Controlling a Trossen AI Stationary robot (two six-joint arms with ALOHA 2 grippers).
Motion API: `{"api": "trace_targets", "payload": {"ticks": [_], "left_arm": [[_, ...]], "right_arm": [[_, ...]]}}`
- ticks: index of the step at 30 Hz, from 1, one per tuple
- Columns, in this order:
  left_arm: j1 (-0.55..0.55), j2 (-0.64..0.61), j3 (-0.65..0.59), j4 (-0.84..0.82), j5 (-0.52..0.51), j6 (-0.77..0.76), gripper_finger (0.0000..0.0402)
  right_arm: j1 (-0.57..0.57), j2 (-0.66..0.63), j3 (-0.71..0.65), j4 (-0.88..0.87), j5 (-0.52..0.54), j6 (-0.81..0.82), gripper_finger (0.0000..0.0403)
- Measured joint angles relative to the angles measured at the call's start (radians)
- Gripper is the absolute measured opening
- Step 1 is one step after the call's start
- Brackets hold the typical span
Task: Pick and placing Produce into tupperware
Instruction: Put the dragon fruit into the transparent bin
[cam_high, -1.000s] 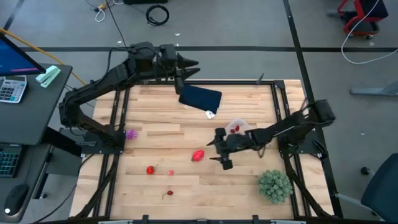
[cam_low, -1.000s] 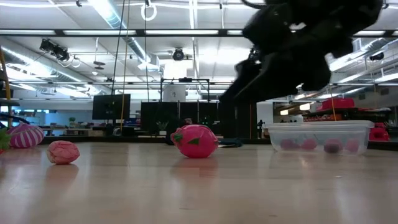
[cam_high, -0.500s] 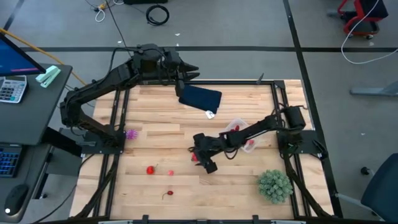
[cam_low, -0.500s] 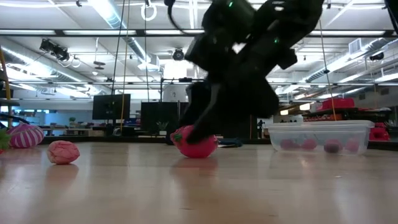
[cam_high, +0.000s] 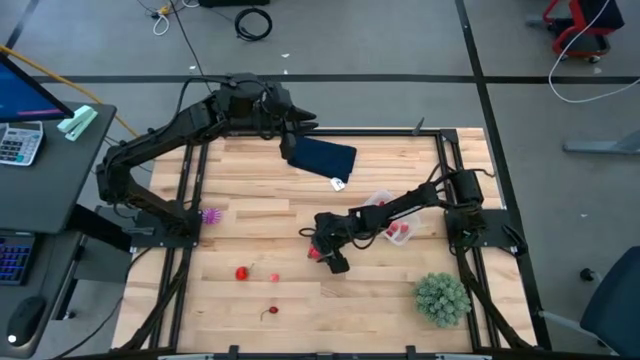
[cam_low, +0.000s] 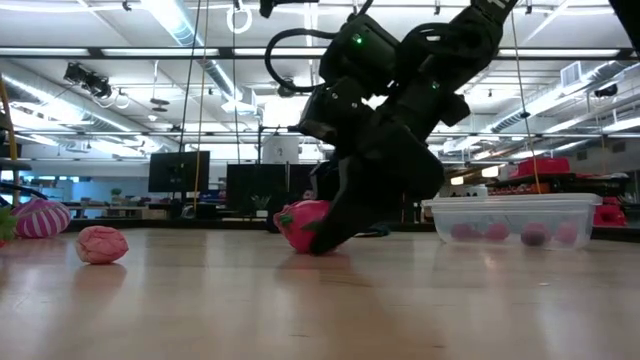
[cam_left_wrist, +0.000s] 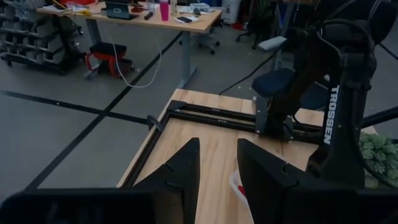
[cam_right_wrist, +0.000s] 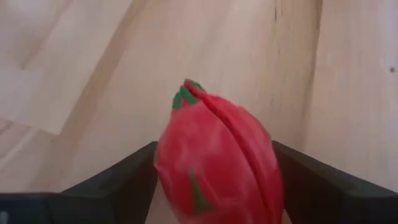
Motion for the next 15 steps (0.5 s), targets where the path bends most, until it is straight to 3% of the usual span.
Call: {"api": "trace_targets", "payload": {"ticks": [10, 15], "left_arm": [[0.000, 0.000, 0.000, -0.021, 0.000, -0.027, 0.0107], [0.000, 0.000, 0.000, -0.023, 0.000, -0.027, 0.0107]], "right_arm": [[0.000, -0.018, -0.002, -0.020, 0.001, 0.108, 0.0208], [0.001, -0.050, -0.003, -0.097, 0.044, 0.128, 0.0202]]}}
